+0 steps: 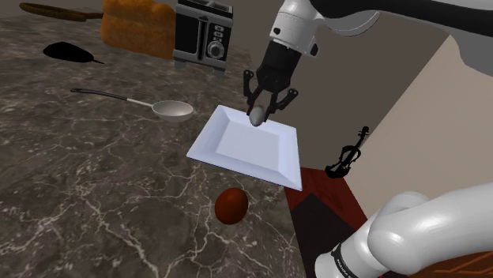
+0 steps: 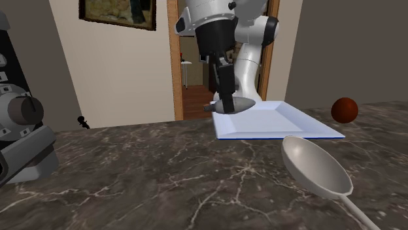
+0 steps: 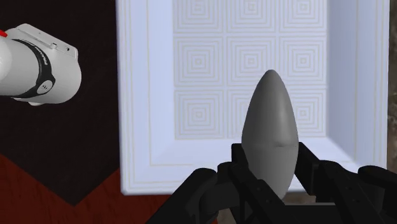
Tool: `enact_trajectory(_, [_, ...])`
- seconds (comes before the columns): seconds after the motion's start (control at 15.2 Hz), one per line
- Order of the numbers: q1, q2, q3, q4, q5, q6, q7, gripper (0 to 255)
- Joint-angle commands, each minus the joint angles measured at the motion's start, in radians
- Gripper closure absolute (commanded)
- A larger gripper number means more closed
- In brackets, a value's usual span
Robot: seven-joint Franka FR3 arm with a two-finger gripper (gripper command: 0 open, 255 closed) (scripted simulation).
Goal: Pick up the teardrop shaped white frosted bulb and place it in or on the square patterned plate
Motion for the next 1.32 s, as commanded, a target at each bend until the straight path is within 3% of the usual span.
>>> enact_trajectory(0.0, [-0.001,0.005,-0.002,0.031,-0.002,-0.025,0.007,255])
enact_trajectory(0.73, [-0.005,0.047,-0.010,0.212,-0.014,-0.162,0.042,255])
enact_trajectory(1.25, [0.039,-0.056,0.059,0.114,0.040,-0.134,0.139,255])
